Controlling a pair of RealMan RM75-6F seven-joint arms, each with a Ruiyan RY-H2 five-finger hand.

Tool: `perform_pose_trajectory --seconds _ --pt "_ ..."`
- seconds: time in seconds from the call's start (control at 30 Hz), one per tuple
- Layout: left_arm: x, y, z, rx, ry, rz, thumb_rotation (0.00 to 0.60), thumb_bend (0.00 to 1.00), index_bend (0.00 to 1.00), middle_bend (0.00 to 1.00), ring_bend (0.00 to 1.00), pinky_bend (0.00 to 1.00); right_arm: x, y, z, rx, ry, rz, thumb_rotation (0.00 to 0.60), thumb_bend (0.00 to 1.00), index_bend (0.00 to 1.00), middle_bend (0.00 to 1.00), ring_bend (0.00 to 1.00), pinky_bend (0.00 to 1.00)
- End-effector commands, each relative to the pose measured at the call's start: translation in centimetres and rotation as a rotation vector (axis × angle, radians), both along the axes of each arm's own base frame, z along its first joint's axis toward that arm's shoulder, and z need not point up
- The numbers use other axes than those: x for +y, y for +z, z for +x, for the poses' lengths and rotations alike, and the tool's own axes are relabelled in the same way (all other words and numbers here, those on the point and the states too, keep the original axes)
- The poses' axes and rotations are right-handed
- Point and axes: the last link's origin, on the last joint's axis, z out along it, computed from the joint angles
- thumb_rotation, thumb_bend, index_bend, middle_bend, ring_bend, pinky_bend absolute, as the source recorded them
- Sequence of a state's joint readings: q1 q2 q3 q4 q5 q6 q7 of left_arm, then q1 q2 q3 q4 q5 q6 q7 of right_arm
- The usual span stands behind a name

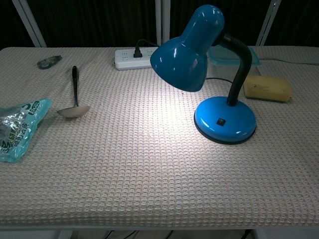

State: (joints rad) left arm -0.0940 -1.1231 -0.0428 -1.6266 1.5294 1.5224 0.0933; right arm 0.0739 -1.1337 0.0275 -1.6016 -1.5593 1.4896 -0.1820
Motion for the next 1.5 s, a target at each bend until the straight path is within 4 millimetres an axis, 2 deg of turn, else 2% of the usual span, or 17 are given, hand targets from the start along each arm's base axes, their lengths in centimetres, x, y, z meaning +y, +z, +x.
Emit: perform_pose_trajectory --seconds 0.03,0.53,0.57,0.6,0.63,0.67,0.7,0.77,0.8,0.93,1.07,1.23,1.33,1.5 --pt "-0.1 -0.1 0.1 0.001 -0.006 0.002 0.600 0.06 0.00 0.00 0.00 0.00 0.0 -0.1 -0.1 -0.002 -0.003 0.001 0.600 0.15 0.00 0.00 0.00 0.00" --pt "-0.4 0.1 0.3 -0.019 -0.008 -0.008 0.600 0.06 0.00 0.00 0.00 0.00 -0.1 -0.2 1.0 -0.010 0.002 0.004 0.600 0.15 0.00 0.00 0.00 0.00" --pt "-0.4 0.0 0.3 -0.015 -0.009 -0.011 0.600 0.06 0.00 0.00 0.00 0.00 -0.2 -0.1 1.1 -0.013 0.005 0.003 0.600 0.14 0.00 0.01 0.02 0.04" --pt "-0.3 0.0 0.2 -0.011 -0.009 -0.012 0.600 0.06 0.00 0.00 0.00 0.00 -0.4 -0.1 1.4 -0.020 0.013 0.000 0.600 0.14 0.00 0.08 0.11 0.15" --pt "-0.3 -0.2 0.2 -0.009 -0.008 -0.014 0.600 0.06 0.00 0.00 0.00 0.00 -0.5 -0.1 1.7 -0.041 0.022 0.000 0.600 0.14 0.00 0.19 0.25 0.31" --pt "-0.3 -0.2 0.2 -0.009 -0.007 -0.016 0.600 0.06 0.00 0.00 0.00 0.00 -0.5 -0.2 1.9 -0.065 0.020 0.012 0.600 0.13 0.00 0.39 0.47 0.52" --pt "-0.3 -0.2 0.2 -0.009 -0.006 -0.017 0.600 0.06 0.00 0.00 0.00 0.00 -0.5 -0.4 2.1 -0.085 0.017 0.033 0.600 0.13 0.00 0.60 0.67 0.69" --pt "-0.3 -0.1 0.3 -0.010 -0.004 -0.017 0.600 0.06 0.00 0.00 0.00 0.00 -0.7 -0.6 2.5 -0.084 0.027 0.063 0.600 0.13 0.00 0.82 0.85 0.84" --pt "-0.3 -0.1 0.3 -0.012 -0.003 -0.017 0.600 0.06 0.00 0.00 0.00 0.00 -0.9 -0.7 2.6 -0.072 0.036 0.069 0.600 0.13 0.00 0.87 0.89 0.86" --pt "-0.4 -0.2 0.2 -0.004 0.000 -0.023 0.600 0.06 0.00 0.00 0.00 0.00 -1.5 -2.4 3.7 -0.077 0.054 0.129 0.600 0.12 0.00 0.94 0.94 0.90" --pt "-0.5 -0.4 0.0 -0.005 0.012 -0.030 0.600 0.06 0.00 0.00 0.00 0.00 -2.9 -5.5 5.4 -0.065 0.068 0.260 0.600 0.13 0.00 0.96 0.96 0.92" --pt "-0.6 -0.4 -0.1 -0.001 0.017 -0.025 0.600 0.06 0.00 0.00 0.00 0.00 -4.8 -9.8 6.4 -0.024 0.024 0.474 0.600 0.32 0.00 0.96 0.96 0.93" --pt "-0.6 -0.2 -0.3 -0.003 0.027 -0.022 0.600 0.06 0.00 0.00 0.00 0.00 -5.4 -11.5 7.3 -0.017 0.027 0.534 0.600 0.34 0.00 0.96 0.96 0.93" --pt "-0.6 -0.1 -0.5 -0.012 0.038 -0.019 0.600 0.06 0.00 0.00 0.00 0.00 -6.0 -13.0 8.7 -0.017 0.039 0.578 0.600 0.38 0.00 0.96 0.96 0.93"
